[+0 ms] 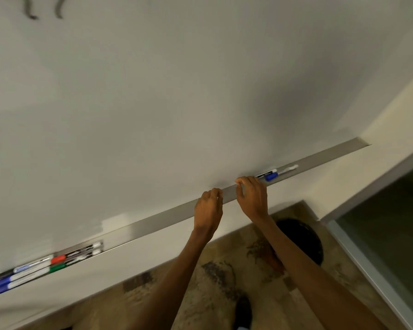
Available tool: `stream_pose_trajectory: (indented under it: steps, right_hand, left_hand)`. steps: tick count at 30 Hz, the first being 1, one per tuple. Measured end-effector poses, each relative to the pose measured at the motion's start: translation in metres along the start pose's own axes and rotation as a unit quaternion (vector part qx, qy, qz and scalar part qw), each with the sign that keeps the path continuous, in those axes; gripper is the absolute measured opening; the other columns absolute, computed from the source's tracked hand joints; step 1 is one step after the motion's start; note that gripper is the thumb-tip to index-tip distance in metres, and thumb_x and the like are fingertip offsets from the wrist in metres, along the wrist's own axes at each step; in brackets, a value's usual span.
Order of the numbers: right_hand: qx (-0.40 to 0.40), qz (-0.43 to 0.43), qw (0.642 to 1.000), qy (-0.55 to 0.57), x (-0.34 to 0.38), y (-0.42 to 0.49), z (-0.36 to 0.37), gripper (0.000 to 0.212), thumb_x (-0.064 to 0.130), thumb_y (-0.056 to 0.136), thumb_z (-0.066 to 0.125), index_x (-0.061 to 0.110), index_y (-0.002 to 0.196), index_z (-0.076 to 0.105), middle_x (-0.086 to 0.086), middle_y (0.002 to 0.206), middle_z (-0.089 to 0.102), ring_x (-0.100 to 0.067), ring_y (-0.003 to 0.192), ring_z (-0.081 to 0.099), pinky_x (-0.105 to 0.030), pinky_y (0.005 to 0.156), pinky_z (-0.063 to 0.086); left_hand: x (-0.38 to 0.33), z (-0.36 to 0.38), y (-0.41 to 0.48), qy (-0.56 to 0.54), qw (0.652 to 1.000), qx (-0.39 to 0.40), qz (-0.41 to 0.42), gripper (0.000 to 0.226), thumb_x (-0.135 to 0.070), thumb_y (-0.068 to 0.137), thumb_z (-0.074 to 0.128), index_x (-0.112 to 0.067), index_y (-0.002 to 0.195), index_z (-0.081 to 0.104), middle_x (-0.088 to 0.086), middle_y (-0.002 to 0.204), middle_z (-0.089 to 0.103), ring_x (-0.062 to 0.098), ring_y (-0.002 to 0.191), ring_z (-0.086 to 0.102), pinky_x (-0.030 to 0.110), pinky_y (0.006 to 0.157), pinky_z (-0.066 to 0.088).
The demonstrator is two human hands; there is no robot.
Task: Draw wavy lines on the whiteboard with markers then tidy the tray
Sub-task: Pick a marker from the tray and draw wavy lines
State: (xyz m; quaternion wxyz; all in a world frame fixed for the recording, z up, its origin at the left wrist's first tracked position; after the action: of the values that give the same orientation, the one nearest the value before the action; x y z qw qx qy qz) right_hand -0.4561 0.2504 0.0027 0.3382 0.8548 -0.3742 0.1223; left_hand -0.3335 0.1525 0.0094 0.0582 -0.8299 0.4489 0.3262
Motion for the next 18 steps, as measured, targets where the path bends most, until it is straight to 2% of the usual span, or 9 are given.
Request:
stream_pose_trajectory:
  steps: [3, 6, 9, 13, 18]
  right_hand:
    - [0.028, -0.002, 1.0, -0.003, -0.041, 0.015, -0.003, 0.013, 0.019, 0.087, 0.066, 0.009, 0.096, 0.069, -0.007, 0.091, 0.073, -0.024, 0.085, 0.068, -0.038, 0.079, 0.055]
    - [0.055, 0.007, 0.998, -0.015, -0.077, 0.023, -0.001, 0.015, 0.015, 0.084, 0.071, 0.009, 0.098, 0.07, -0.008, 0.095, 0.073, -0.027, 0.09, 0.068, -0.037, 0.084, 0.052]
    - [0.085, 0.029, 0.996, -0.026, -0.102, 0.033, 0.004, 0.019, 0.013, 0.085, 0.069, 0.011, 0.104, 0.07, -0.007, 0.103, 0.072, -0.028, 0.098, 0.066, -0.038, 0.086, 0.049]
    - [0.124, 0.015, 0.992, -0.028, -0.117, 0.041, 0.014, 0.025, 0.013, 0.083, 0.069, 0.012, 0.108, 0.069, -0.007, 0.109, 0.07, -0.028, 0.105, 0.063, -0.04, 0.089, 0.047]
    - [0.145, -0.008, 0.989, -0.04, -0.134, 0.04, 0.027, 0.029, 0.006, 0.074, 0.075, 0.013, 0.102, 0.069, -0.004, 0.106, 0.07, -0.027, 0.102, 0.063, -0.042, 0.087, 0.049]
  left_hand:
    - [-0.024, 0.034, 0.022, 0.001, 0.999, 0.03, 0.012, 0.027, -0.019, 0.102, 0.046, -0.011, 0.124, 0.058, 0.011, 0.121, 0.065, 0.029, 0.107, 0.06, 0.037, 0.087, 0.049]
    - [-0.04, 0.067, 0.04, 0.012, 0.998, 0.065, 0.014, 0.035, -0.016, 0.099, 0.051, -0.01, 0.134, 0.052, 0.013, 0.13, 0.06, 0.031, 0.115, 0.057, 0.04, 0.093, 0.048]
    - [-0.049, 0.095, 0.055, 0.021, 0.996, 0.081, 0.025, 0.042, -0.01, 0.094, 0.058, -0.008, 0.135, 0.051, 0.015, 0.131, 0.059, 0.034, 0.115, 0.056, 0.042, 0.092, 0.049]
    - [-0.053, 0.123, 0.074, 0.032, 0.994, 0.097, 0.029, 0.044, -0.005, 0.092, 0.056, -0.009, 0.135, 0.051, 0.013, 0.131, 0.058, 0.032, 0.114, 0.055, 0.042, 0.089, 0.05]
    - [-0.053, 0.148, 0.08, 0.057, 0.995, 0.085, 0.018, 0.04, 0.001, 0.086, 0.061, -0.009, 0.124, 0.059, 0.008, 0.119, 0.058, 0.028, 0.101, 0.057, 0.04, 0.081, 0.054]
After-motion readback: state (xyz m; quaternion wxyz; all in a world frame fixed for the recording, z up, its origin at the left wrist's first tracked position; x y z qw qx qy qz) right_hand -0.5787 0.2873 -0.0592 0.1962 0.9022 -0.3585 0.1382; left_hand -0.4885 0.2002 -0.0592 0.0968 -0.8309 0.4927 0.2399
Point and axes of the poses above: each hand's wrist, its own y-axis towards the middle knuckle, its own z-axis out of the palm, x = y × z, the point moved 3 cm from there along y, towards the middle knuckle
